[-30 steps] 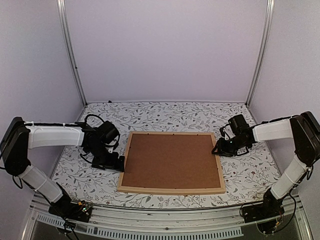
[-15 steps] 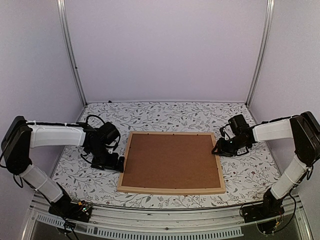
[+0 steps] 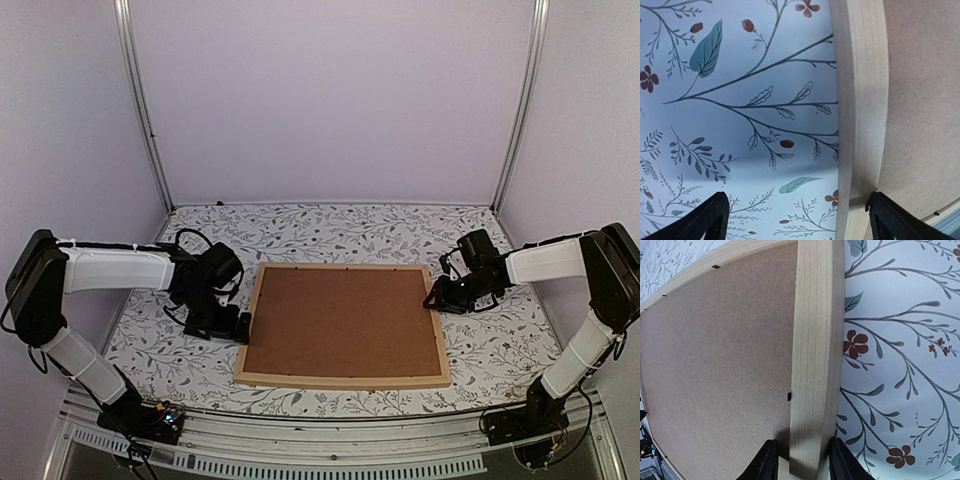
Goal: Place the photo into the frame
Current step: Press the fastener onto the frame body, then hold the photo frame at the center of the board.
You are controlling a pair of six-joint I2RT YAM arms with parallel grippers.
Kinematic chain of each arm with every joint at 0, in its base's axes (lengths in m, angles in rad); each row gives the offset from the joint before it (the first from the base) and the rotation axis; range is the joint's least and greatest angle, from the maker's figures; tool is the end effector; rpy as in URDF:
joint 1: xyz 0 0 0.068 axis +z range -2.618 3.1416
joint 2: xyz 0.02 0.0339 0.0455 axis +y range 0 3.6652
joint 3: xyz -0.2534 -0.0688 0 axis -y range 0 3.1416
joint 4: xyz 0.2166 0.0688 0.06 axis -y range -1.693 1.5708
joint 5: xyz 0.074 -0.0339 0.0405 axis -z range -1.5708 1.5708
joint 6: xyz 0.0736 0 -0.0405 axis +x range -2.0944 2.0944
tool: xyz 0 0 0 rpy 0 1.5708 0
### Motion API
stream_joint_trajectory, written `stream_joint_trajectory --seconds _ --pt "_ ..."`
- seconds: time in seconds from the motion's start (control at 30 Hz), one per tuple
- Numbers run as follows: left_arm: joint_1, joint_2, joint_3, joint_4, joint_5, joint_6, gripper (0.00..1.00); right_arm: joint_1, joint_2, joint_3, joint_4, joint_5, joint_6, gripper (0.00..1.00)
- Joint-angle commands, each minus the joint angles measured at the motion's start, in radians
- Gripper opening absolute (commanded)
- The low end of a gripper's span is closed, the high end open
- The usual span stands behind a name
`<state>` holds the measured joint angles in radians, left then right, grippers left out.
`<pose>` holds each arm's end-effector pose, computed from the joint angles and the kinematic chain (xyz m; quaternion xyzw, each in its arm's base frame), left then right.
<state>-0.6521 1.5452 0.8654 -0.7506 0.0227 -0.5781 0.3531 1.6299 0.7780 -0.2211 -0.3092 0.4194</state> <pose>0.1900 -0.1472 0.1312 0.0377 0.9968 -0.0497 0.0507 0.2658 0.1218 0.1164 -0.0062 0.9584 0.2299 0.1692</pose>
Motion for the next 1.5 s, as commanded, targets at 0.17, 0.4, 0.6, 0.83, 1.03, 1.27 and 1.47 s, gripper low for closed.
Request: stream_joint_trajectory --seconds 0.17,0.4,0.6,0.83,1.03,1.27,1.47 --pt "-0.087 0.09 -0.009 0.014 -0.004 -0.05 0.99 0.013 0.034 -0.039 -0.014 0.004 -0.004 0.36" --pt "-0.135 0.122 -0.019 0.023 -0.016 -0.081 0.99 0.012 0.036 -0.033 -0.017 0.002 -0.004 0.36" --pt "-0.14 0.089 0.034 0.006 -0.055 -0.073 0.99 0.012 0.035 -0.029 -0.02 0.002 -0.005 0.36" --pt "-0.111 0.007 0.111 -0.014 -0.118 -0.052 1.0 0.013 0.018 -0.029 -0.031 0.014 -0.005 0.36" --pt "-0.007 -0.064 0.128 0.031 -0.085 -0.01 1.0 0.012 0.004 -0.02 -0.046 0.018 -0.006 0.37" --pt "0.105 -0.044 0.118 0.154 0.031 0.054 0.92 0.012 -0.035 0.021 -0.092 0.018 -0.013 0.45" --pt "0.143 0.047 0.127 0.22 0.074 0.104 0.79 0.013 -0.069 0.053 -0.14 0.03 -0.011 0.49"
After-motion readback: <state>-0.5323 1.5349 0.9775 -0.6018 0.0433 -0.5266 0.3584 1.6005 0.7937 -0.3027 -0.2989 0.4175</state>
